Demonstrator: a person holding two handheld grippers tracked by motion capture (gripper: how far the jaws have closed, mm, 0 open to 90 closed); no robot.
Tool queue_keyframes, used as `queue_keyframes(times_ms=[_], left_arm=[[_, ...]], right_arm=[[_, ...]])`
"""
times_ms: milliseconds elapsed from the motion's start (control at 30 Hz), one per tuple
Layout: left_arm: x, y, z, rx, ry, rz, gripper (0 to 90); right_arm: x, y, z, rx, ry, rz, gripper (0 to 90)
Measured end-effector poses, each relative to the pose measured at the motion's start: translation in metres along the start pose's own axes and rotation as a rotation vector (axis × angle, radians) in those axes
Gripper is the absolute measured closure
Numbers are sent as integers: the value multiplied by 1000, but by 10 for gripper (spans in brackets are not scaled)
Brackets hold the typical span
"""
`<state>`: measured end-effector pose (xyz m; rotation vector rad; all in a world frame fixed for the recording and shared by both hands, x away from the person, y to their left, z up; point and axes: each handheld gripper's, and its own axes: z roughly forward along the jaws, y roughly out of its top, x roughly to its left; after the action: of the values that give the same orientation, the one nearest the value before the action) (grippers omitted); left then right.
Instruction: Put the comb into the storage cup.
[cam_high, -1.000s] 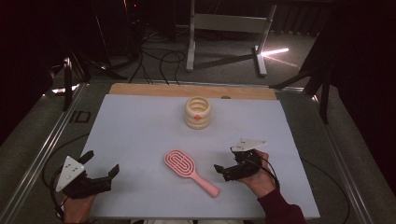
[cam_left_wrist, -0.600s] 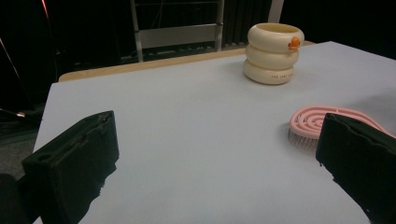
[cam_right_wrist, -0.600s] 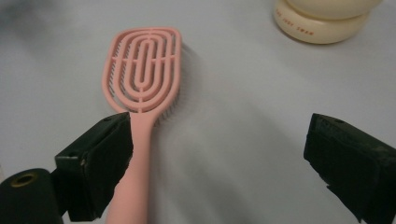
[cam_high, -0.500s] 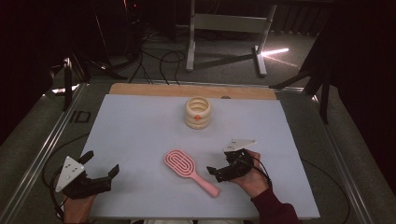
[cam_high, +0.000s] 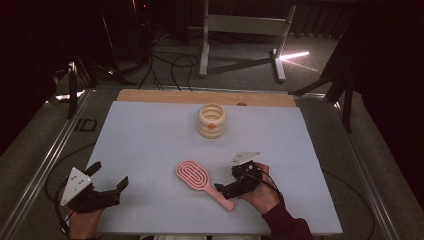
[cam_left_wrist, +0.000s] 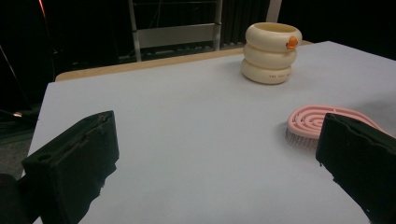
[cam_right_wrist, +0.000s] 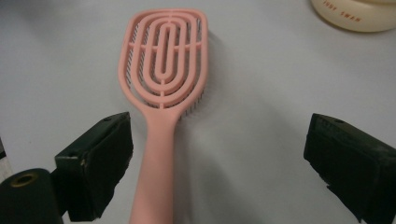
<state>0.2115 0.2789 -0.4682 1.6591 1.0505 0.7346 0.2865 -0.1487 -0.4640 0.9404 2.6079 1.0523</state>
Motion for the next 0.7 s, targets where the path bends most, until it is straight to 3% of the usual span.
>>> queue_keyframes(times_ms=[700], left_arm=[[1,-1,-1,-1,3,-5,0]], right_arm=[[20,9,27,105,15,-18,83]])
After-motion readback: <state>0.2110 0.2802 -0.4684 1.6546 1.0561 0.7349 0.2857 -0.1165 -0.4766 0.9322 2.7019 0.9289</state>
